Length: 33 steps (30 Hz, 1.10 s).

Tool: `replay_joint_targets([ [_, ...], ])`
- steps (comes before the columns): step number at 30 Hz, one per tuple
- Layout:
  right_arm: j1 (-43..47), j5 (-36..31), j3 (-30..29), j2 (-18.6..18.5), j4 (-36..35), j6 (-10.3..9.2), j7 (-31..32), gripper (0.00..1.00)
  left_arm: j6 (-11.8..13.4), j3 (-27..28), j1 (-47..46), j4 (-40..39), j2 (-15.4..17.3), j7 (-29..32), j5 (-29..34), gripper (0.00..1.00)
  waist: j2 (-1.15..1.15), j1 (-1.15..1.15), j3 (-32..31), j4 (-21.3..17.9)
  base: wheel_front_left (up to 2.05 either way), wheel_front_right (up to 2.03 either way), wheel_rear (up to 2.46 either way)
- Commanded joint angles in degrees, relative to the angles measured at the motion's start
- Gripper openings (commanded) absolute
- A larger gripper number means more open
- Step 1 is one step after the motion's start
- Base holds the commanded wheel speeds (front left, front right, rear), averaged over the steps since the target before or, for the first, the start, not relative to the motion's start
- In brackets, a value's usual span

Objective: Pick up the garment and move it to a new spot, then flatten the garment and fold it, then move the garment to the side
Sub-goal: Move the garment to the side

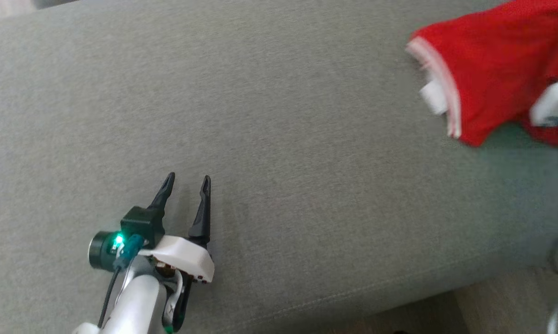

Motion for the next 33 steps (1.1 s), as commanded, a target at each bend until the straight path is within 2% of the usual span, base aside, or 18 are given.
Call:
replay_joint_targets([
  [1, -1.7, -1.5, -0.9, -2.2, -1.3, 0.19, 0.1, 0.0, 0.0, 1.7, -1.7, -2.2, 0.4, -0.7, 0.4, 1.0, 0.0, 0.0, 0.3, 1.0, 0.0, 0.0, 0.0],
  [7, -2.6, -5.9, -6.8, -4.3, -0.6, 0.19, 0.5, 0.0, -0.2, 2.1, -1.6, -2.3, 0.4, -0.7, 0.8, 1.0, 0.0, 0.0, 0.4, 1.4, 0.0, 0.0, 0.0],
  [8, -2.7, -6.3, -7.6, -4.3, -0.5, 0.19, 0.3, 0.45, -0.2, 2.2, -1.6, -2.2, 0.4, -0.7, 0.8, 1.0, 0.0, 0.0, 0.4, 1.4, 0.0, 0.0, 0.0],
  [9, -2.8, -6.8, -8.0, -4.3, -0.4, 0.19, 0.0, 1.0, -0.2, 2.3, -1.6, -2.1, 0.4, -0.7, 0.9, 1.0, 0.0, 0.0, 0.4, 1.4, 0.0, 0.0, 0.0],
  [16, -3.5, -8.5, -9.4, -0.9, -1.8, 0.19, -4.0, 1.0, 0.2, 3.2, -1.8, -1.7, 0.4, -0.7, 1.0, 1.0, 0.0, 0.0, 0.0, 1.5, 0.0, 0.0, 0.0],
  [21, -1.4, -7.5, -5.0, 4.1, -4.0, 0.19, -6.1, 1.0, 1.3, 3.9, -1.3, -1.9, 0.4, -0.7, 0.8, 1.0, 0.0, 0.0, -1.3, 2.8, 0.0, 0.0, 0.0],
  [28, 4.2, -2.3, 2.7, 7.8, -6.9, 0.19, -7.0, 1.0, 3.2, 5.5, -0.1, -2.6, 0.4, -0.7, 0.2, 1.0, 0.0, 0.0, -3.4, 5.8, 0.0, 0.0, 0.0],
  [33, 9.7, 2.1, 7.8, 9.0, -7.5, 0.19, -7.2, 1.0, 4.4, 7.0, 1.0, -2.8, 0.4, -0.7, -0.2, 1.0, 0.0, 0.0, -5.2, 8.8, 0.0, 0.0, 0.0],
])
